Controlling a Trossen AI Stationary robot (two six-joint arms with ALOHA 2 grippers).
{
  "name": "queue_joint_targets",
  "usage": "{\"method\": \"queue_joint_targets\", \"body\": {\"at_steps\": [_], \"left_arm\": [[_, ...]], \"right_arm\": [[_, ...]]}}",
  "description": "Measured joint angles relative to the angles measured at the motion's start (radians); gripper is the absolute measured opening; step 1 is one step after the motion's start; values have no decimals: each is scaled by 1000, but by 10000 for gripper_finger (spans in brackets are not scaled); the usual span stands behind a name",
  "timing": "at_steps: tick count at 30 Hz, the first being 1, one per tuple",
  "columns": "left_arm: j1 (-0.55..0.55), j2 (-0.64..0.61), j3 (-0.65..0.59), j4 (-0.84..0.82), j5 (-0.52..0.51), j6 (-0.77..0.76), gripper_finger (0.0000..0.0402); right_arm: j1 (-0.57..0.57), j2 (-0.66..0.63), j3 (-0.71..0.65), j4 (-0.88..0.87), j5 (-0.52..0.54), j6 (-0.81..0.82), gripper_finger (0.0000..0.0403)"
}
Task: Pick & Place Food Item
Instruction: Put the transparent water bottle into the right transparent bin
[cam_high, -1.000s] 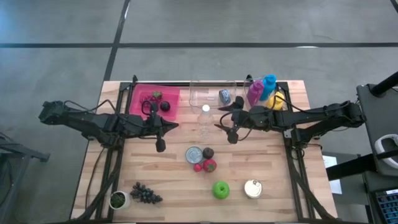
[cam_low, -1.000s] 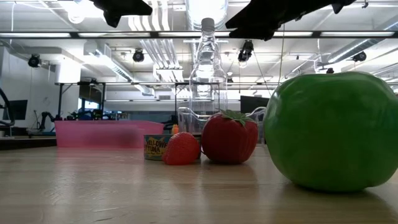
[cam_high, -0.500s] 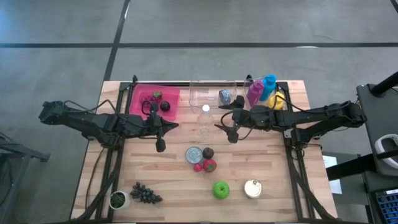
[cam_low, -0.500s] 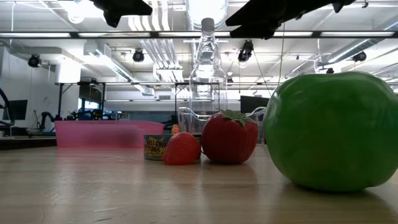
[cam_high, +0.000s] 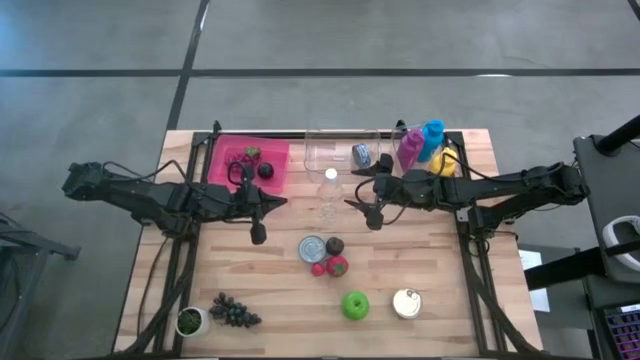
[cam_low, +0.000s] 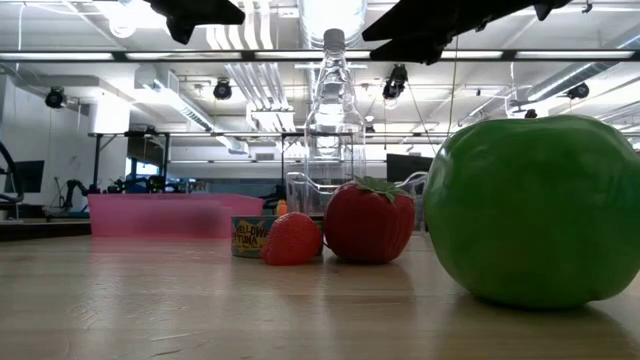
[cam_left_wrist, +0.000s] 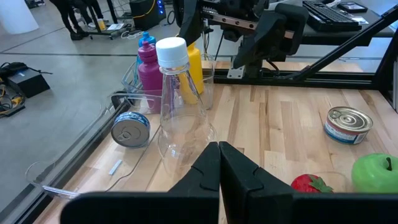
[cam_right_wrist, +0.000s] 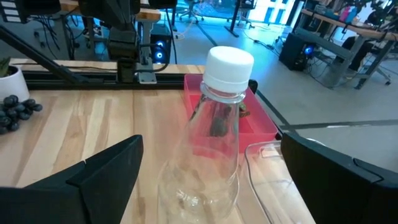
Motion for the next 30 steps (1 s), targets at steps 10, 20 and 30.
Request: {"method": "queue_joint_targets", "body": {"at_steps": [10, 20, 30], "left_arm": [[0, 0, 0, 0, 0, 0, 1], [0, 0, 0, 0, 0, 0, 1], [0, 0, 0, -2, 0, 0, 1]], "right_arm": [[-43, 9, -5, -13, -7, 35, 380], [-101, 32, -11, 14, -110, 45, 380], [-139, 89, -11, 122, -130, 53, 380]]}}
